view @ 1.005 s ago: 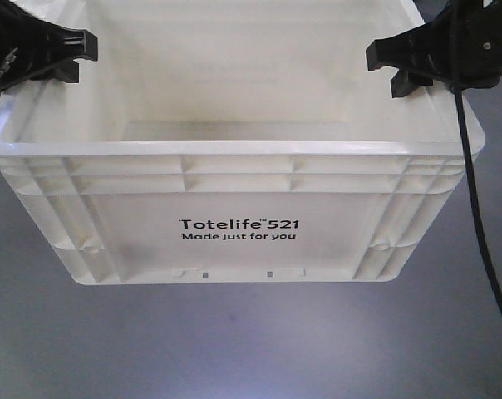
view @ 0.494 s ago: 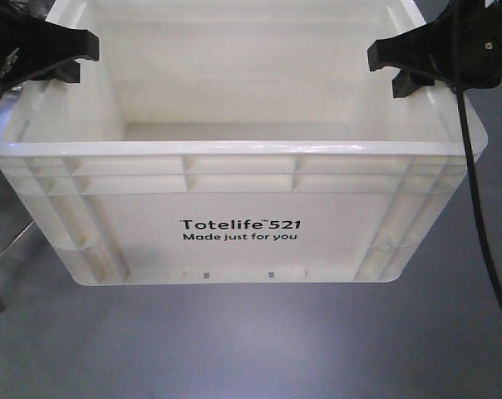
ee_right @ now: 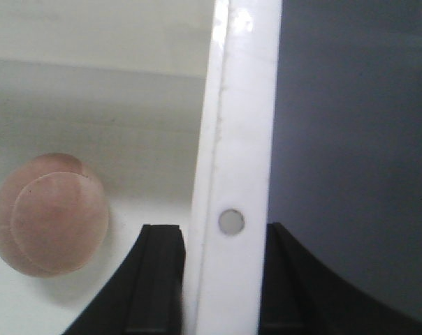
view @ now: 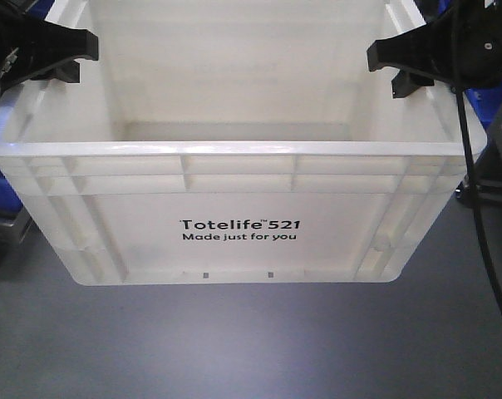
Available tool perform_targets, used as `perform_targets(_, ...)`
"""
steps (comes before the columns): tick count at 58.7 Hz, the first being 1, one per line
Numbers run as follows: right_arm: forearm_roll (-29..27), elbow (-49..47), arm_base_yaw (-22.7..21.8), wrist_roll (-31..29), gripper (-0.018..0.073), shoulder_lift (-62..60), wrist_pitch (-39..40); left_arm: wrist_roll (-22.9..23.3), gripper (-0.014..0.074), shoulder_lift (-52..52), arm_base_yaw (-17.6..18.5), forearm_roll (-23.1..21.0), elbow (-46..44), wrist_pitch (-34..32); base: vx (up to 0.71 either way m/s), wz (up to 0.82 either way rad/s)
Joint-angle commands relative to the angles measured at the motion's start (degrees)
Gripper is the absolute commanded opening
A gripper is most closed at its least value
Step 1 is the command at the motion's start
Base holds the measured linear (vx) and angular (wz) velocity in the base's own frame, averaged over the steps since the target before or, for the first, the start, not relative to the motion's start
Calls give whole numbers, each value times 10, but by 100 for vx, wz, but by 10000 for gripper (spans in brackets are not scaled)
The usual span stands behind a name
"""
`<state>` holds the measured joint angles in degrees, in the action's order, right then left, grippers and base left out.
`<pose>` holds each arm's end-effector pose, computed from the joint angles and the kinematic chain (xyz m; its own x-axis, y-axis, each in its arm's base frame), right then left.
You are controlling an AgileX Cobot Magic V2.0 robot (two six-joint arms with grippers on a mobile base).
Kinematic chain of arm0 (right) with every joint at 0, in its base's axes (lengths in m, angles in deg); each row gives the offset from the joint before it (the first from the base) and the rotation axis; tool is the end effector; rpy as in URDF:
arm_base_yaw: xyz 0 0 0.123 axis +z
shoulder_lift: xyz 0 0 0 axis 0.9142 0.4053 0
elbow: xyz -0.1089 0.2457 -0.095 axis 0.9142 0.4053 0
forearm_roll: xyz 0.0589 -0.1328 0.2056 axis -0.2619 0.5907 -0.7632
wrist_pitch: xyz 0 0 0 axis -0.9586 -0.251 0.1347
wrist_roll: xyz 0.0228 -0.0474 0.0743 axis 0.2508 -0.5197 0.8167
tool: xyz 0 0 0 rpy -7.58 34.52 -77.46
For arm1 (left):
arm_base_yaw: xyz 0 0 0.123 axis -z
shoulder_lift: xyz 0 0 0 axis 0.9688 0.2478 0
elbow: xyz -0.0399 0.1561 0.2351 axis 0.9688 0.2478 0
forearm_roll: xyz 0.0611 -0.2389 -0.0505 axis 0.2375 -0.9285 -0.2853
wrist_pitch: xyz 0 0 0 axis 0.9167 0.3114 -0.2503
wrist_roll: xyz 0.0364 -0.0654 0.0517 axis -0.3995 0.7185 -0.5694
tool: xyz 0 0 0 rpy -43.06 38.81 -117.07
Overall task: Place moving items into box and shelve
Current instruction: 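Keep gripping the tote rims while the base turns along the shelving, then carry the tote in both grippers past the blue bins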
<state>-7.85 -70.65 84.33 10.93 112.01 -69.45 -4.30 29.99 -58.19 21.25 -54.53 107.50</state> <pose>0.2948 0.0909 0.3908 -0.8261 -0.0583 -0.5604 -0.1114 0.9919 0.0609 0.2751 -0.0782 0.3981 -0.7276 -0.0366 -0.6850 0.0588 0.9916 -0.1154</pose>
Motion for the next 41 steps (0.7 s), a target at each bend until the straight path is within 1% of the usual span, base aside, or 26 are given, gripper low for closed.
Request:
perform_targets(1,30,-24,-5,-8,-5,-32,46,-3,2,-27,-3,28,-22,-67,36,-51)
perform_targets(26,30,-24,-5,-8,-5,-32,46,-3,2,-27,-3,28,-22,-68,36,-47)
perform_targets(41,30,-24,-5,-8,-5,-32,46,-3,2,-27,-3,27,-22,-67,38,-37)
